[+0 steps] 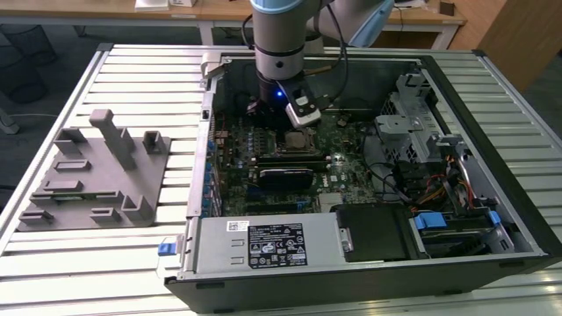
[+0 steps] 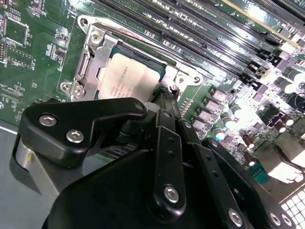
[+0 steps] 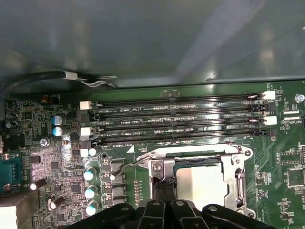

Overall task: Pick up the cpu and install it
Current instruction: 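Close the cpu cover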

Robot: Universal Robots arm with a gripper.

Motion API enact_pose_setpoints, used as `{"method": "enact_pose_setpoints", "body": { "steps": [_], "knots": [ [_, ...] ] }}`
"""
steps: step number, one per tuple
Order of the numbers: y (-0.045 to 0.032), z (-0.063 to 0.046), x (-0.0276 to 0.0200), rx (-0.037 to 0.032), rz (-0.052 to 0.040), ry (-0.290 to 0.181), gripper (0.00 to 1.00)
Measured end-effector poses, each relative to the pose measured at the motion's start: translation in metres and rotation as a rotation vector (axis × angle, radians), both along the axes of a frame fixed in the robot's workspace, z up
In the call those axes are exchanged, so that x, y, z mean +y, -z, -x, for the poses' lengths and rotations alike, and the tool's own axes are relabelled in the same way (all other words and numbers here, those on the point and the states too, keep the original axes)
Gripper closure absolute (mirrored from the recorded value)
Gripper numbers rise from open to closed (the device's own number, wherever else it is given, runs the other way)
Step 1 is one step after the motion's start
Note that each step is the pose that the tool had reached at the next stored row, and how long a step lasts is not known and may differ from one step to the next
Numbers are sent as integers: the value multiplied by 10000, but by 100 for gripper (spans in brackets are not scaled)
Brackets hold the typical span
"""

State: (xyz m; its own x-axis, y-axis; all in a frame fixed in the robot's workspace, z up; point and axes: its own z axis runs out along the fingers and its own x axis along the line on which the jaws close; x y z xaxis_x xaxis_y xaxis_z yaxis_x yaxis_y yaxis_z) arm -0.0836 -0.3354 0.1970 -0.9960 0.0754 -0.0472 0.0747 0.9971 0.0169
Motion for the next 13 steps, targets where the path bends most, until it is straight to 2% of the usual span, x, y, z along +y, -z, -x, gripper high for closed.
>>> {"method": "enact_pose_setpoints", "body": {
  "steps": [9,13],
  "knots": [
    [-2,6,1,1,-3,0,89],
    [-32,6,1,2,-2,1,89]
  ]
}}
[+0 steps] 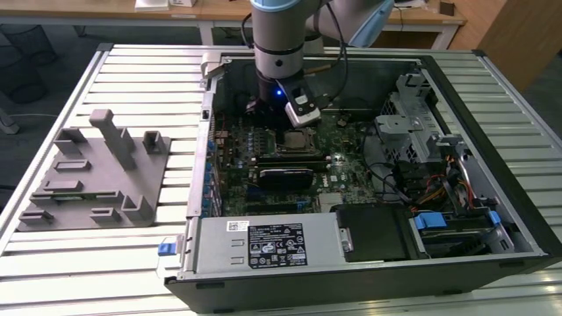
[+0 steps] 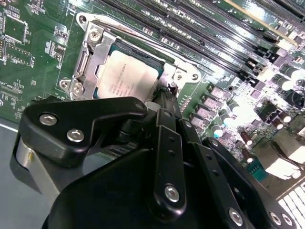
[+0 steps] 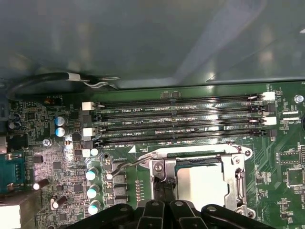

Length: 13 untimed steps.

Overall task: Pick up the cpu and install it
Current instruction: 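Close the cpu cover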

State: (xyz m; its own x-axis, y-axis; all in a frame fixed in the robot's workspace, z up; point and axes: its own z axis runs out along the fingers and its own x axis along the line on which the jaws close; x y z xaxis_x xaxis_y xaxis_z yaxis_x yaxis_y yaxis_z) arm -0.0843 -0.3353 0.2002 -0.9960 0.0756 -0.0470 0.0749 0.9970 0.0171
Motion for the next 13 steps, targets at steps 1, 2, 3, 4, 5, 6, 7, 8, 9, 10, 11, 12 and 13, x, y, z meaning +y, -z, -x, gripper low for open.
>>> {"method": "enact_pose_setpoints", "body": {
  "steps": [1,2,3,4,5,6,7,8,9,10,11,12,13],
  "knots": [
    [-9,0,0,-1,0,0,89],
    [-19,0,0,-1,0,0,89],
    [-29,0,0,0,0,-1,89],
    [-41,-1,0,-1,-1,-2,89],
    [-55,-1,0,-1,-1,-1,89],
    [-72,0,0,-1,0,-1,89],
    [-90,0,0,-1,0,-1,89],
    [-110,0,0,0,1,-1,89],
    [-131,0,0,-2,0,-1,89],
    [-156,-1,0,-1,0,-1,89],
    [-181,0,0,-3,-1,-2,89],
    [-206,-1,0,-3,-1,-2,89],
    [-231,-1,0,-3,0,-1,89]
  ]
}}
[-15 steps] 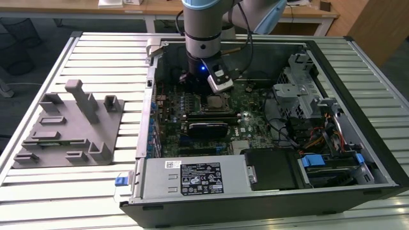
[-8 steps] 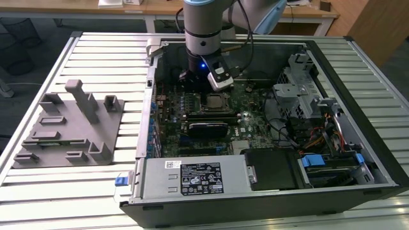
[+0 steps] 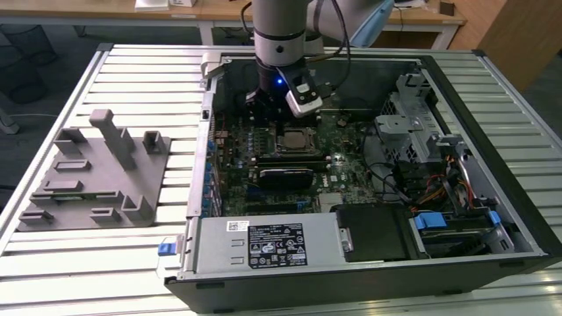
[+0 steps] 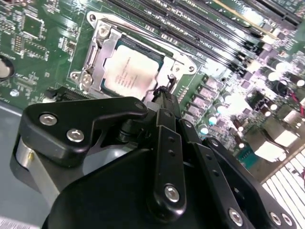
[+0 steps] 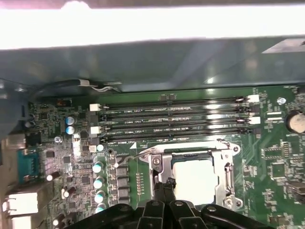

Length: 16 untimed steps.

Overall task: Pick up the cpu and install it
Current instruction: 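Close the cpu cover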

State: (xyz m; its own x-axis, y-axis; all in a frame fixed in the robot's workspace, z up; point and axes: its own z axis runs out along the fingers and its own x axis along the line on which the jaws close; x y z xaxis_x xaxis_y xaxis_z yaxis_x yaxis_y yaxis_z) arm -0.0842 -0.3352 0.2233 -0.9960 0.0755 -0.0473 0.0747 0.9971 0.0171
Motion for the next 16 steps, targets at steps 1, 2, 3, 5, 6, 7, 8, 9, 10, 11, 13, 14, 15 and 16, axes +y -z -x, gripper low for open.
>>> {"method": "enact_pose_setpoints", "body": {
  "steps": [1,2,3,5,6,7,8,9,10,11,13,14,15,16],
  "knots": [
    [-24,0,0,0,0,0,89],
    [-48,0,0,-1,0,1,89],
    [-71,0,0,-1,0,0,89],
    [-105,0,0,-2,0,0,89],
    [-119,0,0,-2,0,0,89],
    [-126,0,0,-2,0,0,89],
    [-126,-2,0,-3,0,-1,89],
    [-126,-10,1,-4,5,-2,89],
    [-126,-25,0,-3,8,-1,89],
    [-127,-44,0,-2,13,0,89],
    [-126,-101,0,-2,21,1,89],
    [-127,-132,0,-1,28,-1,89],
    [-126,-164,0,0,34,-1,89],
    [-126,-205,0,2,41,1,89]
  ]
}}
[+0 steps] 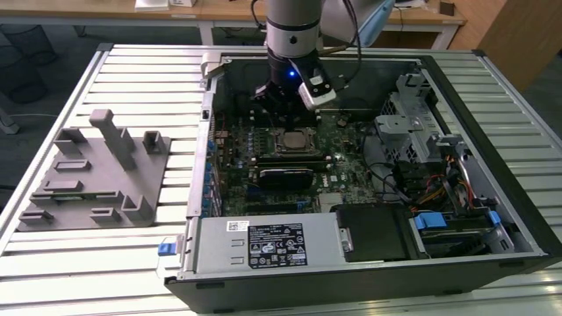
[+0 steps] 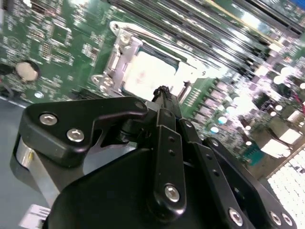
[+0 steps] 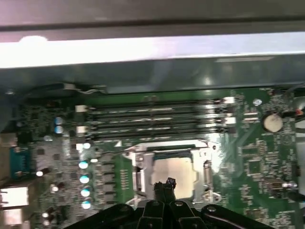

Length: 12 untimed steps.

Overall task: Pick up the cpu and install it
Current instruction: 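Close the cpu cover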

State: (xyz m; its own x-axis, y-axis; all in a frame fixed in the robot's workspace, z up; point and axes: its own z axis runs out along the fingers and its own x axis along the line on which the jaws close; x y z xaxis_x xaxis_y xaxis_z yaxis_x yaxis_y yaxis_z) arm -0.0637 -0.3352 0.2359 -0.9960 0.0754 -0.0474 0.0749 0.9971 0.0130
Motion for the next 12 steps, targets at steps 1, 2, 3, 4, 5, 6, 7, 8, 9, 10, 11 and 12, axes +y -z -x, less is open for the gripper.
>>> {"method": "enact_pose_setpoints", "body": {
  "steps": [1,2,3,4,5,6,7,8,9,10,11,12],
  "knots": [
    [0,-34,0,2,6,-1,89],
    [0,-65,0,3,11,-3,89],
    [0,-91,0,5,16,-2,89],
    [0,-111,0,7,19,-1,89],
    [-2,-122,0,11,22,-2,89],
    [-7,-126,-1,15,24,-2,89],
    [-14,-131,-1,15,22,-2,89],
    [-25,-136,0,15,21,-2,89],
    [-39,-139,0,16,21,-2,89],
    [-53,-142,0,16,22,-1,89],
    [-57,-142,0,15,21,-1,89],
    [-57,-142,0,15,20,-1,89]
  ]
}}
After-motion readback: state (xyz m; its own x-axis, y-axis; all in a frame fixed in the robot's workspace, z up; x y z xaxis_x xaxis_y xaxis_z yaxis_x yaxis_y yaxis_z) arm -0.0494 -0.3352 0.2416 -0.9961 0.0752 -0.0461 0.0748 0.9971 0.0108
